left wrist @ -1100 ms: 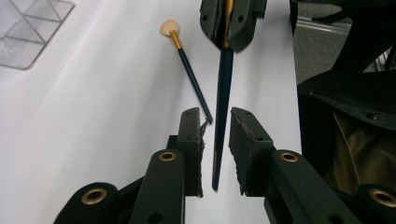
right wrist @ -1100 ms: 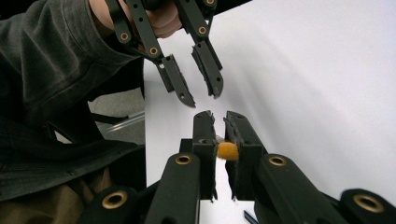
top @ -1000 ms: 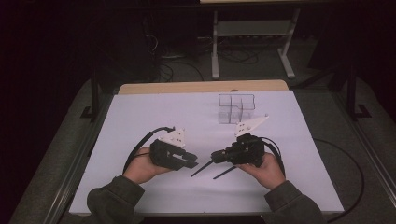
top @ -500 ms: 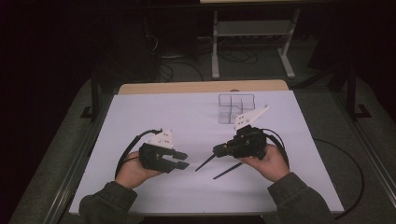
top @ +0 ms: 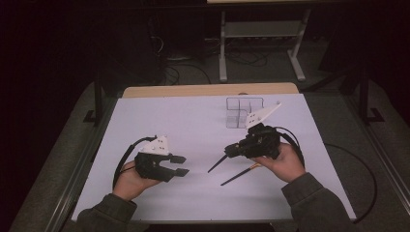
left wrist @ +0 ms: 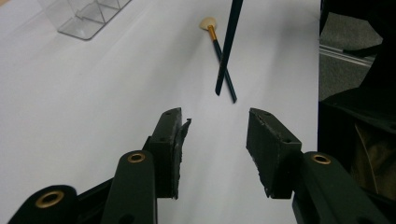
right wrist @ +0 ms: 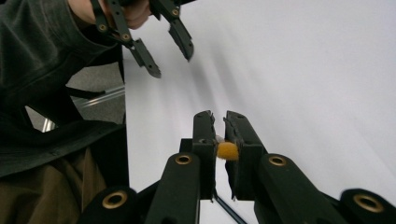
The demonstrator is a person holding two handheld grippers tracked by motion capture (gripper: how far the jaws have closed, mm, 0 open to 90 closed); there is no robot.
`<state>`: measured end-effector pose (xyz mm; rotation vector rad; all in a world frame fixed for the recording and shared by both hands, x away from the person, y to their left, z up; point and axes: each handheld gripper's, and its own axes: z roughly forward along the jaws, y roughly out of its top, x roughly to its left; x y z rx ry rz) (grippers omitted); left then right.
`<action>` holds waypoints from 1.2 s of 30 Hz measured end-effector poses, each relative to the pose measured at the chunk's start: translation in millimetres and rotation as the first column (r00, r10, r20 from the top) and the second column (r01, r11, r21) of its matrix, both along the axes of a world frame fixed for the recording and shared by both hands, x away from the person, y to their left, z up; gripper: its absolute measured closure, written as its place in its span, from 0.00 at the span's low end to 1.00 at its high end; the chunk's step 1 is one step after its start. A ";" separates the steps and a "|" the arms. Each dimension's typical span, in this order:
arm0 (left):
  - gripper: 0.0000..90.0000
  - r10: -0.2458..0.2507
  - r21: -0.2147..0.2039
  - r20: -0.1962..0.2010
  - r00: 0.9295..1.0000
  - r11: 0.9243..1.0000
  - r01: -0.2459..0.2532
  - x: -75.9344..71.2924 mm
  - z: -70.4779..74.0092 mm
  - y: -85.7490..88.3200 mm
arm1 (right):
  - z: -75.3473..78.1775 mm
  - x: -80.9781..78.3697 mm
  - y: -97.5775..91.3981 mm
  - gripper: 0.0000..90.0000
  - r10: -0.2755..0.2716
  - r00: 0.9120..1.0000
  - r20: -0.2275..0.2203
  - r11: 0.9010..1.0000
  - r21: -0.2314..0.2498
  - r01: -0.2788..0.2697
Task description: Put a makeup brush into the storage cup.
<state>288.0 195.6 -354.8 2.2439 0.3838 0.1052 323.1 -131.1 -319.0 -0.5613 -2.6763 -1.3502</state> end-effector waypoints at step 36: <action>0.50 0.111 -0.036 0.022 0.994 0.993 -0.110 -12.5 -11.0 36.3 | 22.9 18.4 -18.6 0.91 -0.051 0.998 0.035 0.995 -0.081 0.054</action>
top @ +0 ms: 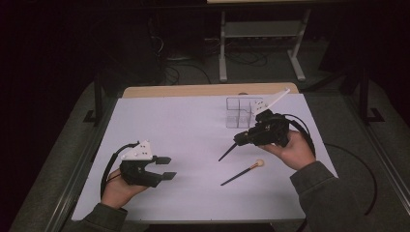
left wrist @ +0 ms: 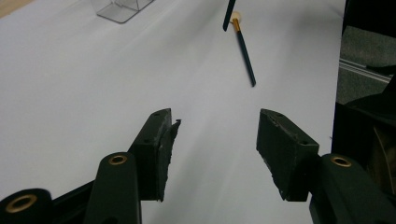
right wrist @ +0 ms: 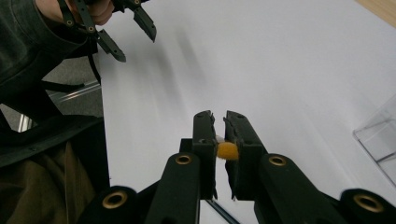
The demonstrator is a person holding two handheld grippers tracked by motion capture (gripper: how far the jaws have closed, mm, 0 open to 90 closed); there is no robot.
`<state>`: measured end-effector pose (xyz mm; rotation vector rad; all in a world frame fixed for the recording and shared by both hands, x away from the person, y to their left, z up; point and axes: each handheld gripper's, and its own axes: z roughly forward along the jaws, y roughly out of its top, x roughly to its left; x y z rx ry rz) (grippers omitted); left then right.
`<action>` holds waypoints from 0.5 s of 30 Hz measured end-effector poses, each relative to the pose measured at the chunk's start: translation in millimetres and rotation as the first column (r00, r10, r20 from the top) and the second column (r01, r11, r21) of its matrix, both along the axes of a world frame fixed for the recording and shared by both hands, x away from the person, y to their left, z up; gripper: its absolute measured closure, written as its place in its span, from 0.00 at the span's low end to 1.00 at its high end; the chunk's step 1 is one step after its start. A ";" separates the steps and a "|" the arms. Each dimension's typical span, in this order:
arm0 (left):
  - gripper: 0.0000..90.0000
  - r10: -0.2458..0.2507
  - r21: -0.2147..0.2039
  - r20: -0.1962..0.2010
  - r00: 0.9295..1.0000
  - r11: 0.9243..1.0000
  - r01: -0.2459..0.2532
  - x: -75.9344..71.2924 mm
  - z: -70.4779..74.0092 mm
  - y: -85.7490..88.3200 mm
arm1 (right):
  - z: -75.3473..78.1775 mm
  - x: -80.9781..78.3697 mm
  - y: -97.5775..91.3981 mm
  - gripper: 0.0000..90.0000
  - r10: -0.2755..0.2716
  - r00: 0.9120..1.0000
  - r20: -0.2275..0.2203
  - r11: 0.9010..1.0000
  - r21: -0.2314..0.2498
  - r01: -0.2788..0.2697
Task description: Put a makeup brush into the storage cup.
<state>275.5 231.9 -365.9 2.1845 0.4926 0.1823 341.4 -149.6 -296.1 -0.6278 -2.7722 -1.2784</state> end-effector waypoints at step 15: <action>0.49 0.019 0.002 -0.009 1.000 1.000 -0.019 -1.5 -6.9 6.8 | 13.0 9.8 -2.4 0.91 -0.012 1.000 0.022 1.000 -0.023 0.012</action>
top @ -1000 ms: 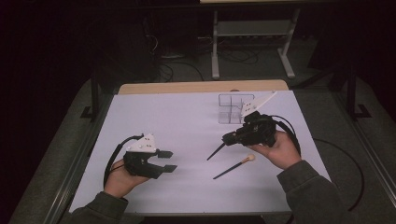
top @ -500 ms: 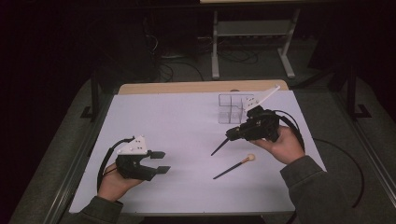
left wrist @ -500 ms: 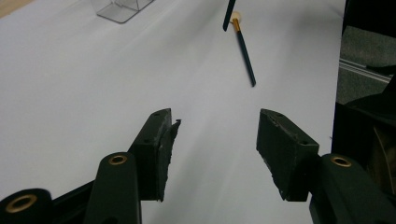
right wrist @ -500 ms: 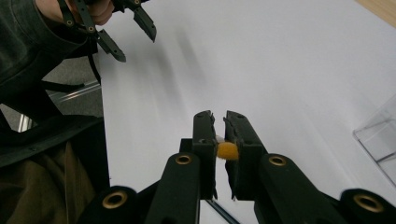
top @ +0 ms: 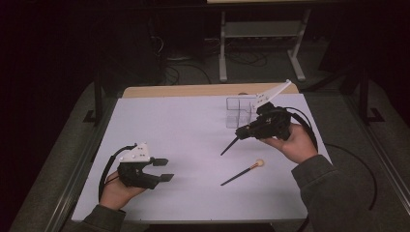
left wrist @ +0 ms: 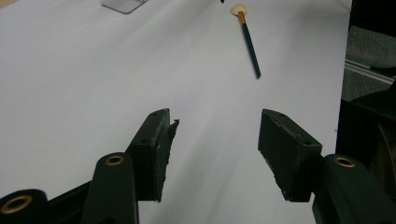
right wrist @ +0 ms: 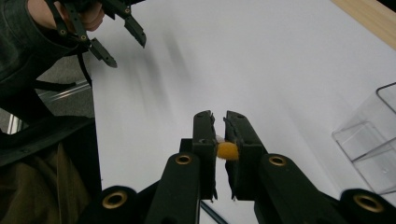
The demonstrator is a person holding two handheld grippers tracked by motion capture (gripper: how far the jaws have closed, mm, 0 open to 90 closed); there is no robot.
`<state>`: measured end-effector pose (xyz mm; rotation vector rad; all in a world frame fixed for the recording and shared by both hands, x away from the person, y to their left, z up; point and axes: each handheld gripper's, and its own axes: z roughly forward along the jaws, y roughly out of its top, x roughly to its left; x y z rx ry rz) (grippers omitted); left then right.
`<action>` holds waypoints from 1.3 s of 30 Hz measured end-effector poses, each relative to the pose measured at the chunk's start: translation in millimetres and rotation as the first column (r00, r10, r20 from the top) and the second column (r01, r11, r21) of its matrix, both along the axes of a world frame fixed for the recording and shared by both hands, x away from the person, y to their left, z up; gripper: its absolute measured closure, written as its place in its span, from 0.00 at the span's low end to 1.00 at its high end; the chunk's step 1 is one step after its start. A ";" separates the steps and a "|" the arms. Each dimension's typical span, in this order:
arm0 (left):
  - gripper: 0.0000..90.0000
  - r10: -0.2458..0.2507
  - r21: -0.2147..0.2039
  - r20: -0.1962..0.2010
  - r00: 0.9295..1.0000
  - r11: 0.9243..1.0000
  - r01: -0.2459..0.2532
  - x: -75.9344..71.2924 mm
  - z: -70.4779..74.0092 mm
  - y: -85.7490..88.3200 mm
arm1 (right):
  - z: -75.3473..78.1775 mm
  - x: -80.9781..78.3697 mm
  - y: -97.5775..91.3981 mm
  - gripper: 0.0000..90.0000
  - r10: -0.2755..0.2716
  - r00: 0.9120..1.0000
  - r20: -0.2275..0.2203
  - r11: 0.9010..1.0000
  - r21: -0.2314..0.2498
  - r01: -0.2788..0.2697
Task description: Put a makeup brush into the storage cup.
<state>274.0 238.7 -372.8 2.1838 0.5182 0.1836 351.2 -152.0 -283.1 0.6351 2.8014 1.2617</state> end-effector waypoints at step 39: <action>0.34 0.063 -0.023 0.008 0.998 0.998 -0.063 -0.3 -3.5 15.7 | 63.7 50.1 -6.4 0.91 -0.125 0.990 0.060 0.988 -0.079 0.130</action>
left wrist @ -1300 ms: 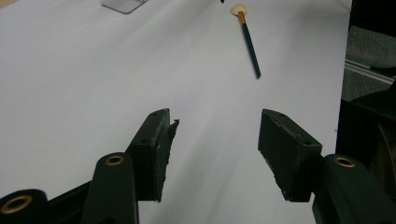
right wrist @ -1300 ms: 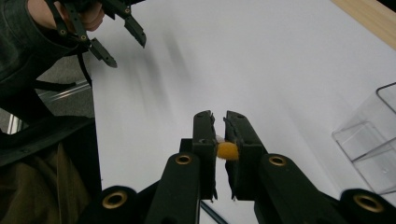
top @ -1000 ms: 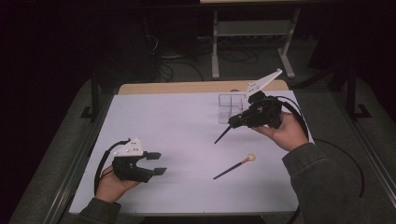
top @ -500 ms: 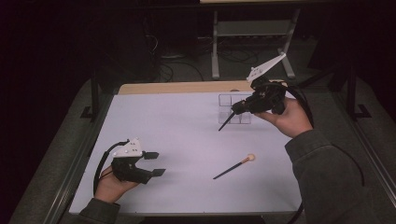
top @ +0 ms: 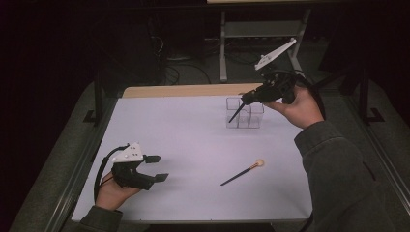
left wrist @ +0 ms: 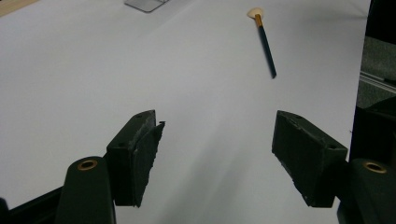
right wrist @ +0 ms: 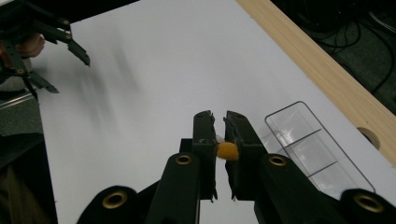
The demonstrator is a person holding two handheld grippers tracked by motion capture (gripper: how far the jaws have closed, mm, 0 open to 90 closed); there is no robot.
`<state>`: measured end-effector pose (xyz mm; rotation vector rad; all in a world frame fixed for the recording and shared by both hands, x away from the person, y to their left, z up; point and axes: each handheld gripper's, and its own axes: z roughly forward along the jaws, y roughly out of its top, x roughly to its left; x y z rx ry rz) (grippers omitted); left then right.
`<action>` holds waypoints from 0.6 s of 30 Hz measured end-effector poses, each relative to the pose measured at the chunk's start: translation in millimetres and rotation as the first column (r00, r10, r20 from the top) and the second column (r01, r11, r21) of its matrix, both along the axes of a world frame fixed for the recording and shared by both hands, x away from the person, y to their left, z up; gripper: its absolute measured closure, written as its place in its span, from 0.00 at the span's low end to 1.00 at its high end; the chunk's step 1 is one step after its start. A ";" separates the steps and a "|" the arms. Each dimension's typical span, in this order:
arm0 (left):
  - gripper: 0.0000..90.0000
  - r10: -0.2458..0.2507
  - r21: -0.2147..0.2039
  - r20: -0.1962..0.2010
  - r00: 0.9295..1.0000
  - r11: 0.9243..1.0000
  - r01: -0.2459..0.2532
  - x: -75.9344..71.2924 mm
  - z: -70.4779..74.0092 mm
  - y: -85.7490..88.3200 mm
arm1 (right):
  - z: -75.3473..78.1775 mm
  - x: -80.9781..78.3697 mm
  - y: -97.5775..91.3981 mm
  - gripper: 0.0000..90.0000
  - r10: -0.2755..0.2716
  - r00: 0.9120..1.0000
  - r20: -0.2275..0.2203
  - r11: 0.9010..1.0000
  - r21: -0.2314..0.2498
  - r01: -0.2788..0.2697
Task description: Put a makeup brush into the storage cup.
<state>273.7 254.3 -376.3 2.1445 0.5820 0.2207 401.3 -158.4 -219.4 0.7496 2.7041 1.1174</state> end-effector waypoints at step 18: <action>0.34 0.012 -0.008 0.007 1.000 1.000 -0.012 -0.2 1.8 2.5 | 6.4 33.3 2.9 0.91 -0.073 0.997 0.001 0.997 -0.036 0.073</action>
